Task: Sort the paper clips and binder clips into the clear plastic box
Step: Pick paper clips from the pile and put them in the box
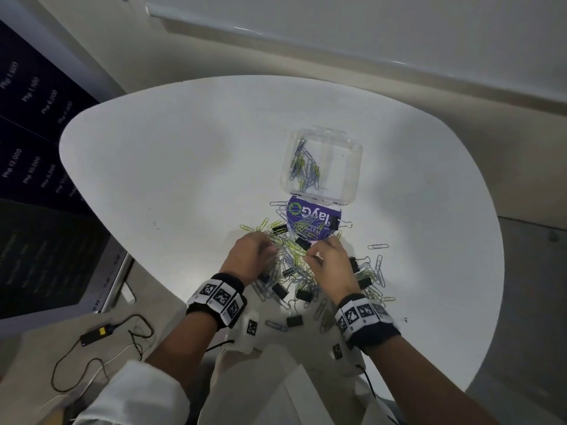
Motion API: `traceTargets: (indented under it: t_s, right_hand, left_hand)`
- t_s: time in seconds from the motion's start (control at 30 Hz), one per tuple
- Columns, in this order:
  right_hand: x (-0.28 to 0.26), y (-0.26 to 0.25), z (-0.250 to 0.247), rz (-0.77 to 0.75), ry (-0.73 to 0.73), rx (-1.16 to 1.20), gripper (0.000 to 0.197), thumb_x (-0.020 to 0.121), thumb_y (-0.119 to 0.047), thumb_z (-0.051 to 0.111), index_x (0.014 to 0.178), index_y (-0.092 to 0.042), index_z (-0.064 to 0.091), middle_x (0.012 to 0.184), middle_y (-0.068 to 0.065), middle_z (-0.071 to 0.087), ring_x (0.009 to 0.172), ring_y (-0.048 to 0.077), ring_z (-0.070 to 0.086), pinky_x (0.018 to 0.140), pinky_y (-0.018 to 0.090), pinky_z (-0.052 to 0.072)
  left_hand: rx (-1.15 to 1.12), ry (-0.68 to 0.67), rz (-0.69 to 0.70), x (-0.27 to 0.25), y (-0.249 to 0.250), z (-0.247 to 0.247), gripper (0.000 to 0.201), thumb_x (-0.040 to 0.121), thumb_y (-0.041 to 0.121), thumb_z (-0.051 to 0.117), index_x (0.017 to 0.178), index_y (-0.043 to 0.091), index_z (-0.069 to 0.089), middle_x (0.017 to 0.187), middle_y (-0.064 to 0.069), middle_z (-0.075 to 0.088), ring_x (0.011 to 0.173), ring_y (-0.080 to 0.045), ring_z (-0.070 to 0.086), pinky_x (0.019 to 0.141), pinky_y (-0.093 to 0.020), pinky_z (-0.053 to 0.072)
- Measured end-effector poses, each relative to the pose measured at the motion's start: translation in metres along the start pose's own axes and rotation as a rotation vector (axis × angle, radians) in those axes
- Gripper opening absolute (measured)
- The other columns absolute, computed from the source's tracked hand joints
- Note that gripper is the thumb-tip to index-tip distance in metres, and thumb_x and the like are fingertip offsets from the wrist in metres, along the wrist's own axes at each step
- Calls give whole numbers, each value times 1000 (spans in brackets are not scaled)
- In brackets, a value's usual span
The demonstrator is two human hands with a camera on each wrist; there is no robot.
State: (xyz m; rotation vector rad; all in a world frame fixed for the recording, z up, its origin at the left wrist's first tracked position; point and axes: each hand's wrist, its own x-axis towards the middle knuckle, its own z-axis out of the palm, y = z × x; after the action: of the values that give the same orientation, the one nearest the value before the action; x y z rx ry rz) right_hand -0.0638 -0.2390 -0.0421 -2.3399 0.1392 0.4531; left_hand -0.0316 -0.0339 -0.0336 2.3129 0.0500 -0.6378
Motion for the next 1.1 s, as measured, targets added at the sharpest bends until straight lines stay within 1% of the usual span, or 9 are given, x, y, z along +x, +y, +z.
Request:
traceTargets:
  t_s: [0.07, 0.13, 0.27, 0.37, 0.47, 0.6, 0.77, 0.87, 1.1]
  right_hand:
    - [0, 0, 0, -5, 3, 4, 6, 91, -16, 67, 87, -12, 64, 104, 1, 51, 82, 15, 61, 86, 33, 55]
    - [-1, 0, -3, 19, 7, 63, 8, 90, -13, 65, 83, -13, 61, 98, 2, 55, 78, 11, 62, 81, 30, 56]
    - [-5, 0, -12, 120, 31, 239, 12, 88, -10, 66, 81, -12, 56, 74, -1, 62, 63, 5, 56, 65, 25, 51]
    - [-5, 0, -16, 183, 21, 359, 11, 88, -11, 69, 91, -19, 62, 84, -2, 69, 77, 9, 62, 75, 21, 50]
    - [-3, -3, -19, 228, -83, 416, 25, 94, -12, 62, 116, -25, 62, 97, 3, 68, 90, 15, 63, 76, 12, 44]
    - [-2, -10, -12, 189, -124, 336, 26, 101, -8, 43, 109, -19, 65, 96, -1, 61, 60, 5, 49, 54, 12, 37]
    - [4, -21, 5, 69, -105, 51, 10, 93, -24, 59, 101, -19, 61, 108, -2, 54, 86, 8, 56, 80, 26, 52]
    - [5, -21, 13, 32, -86, -65, 29, 90, -38, 68, 110, -19, 59, 110, -3, 51, 97, 11, 53, 87, 24, 46]
    - [5, -30, 16, -30, -18, -129, 5, 92, -9, 58, 91, -12, 62, 103, 4, 51, 89, 20, 54, 79, 27, 47]
  left_hand:
    - [-61, 10, 25, 0, -3, -1, 16, 92, 25, 60, 78, 20, 57, 81, 5, 59, 74, -11, 56, 65, -15, 41]
    - [-115, 9, 40, 2, -9, -1, 19, 94, 31, 54, 79, 20, 57, 84, 2, 65, 79, -16, 63, 73, -30, 50]
    - [-197, 27, 5, -1, -2, -4, 26, 100, 26, 43, 83, 8, 52, 76, -3, 53, 71, -18, 48, 67, -31, 38]
    - [-473, 5, -145, -3, 7, -7, 26, 100, 24, 36, 76, 14, 37, 70, -2, 39, 67, -17, 36, 63, -32, 32]
    - [-668, -5, -279, -2, 8, -8, 18, 95, 25, 39, 82, 14, 44, 72, -5, 48, 68, -18, 43, 63, -31, 34]
    - [-763, -21, -306, -2, 6, -9, 17, 95, 25, 45, 90, 11, 53, 77, -6, 50, 66, -18, 47, 56, -28, 34]
    - [-865, -13, -355, -1, 0, -4, 17, 94, 22, 50, 92, 16, 67, 68, 3, 53, 56, -12, 45, 48, -24, 29]
    - [-913, -18, -403, 0, 0, -3, 14, 89, 23, 52, 78, 18, 59, 64, 1, 48, 54, -13, 39, 47, -24, 27]
    - [-592, 4, -149, -2, -6, 1, 23, 90, 26, 64, 84, 13, 46, 67, 9, 52, 53, 3, 51, 57, -21, 41]
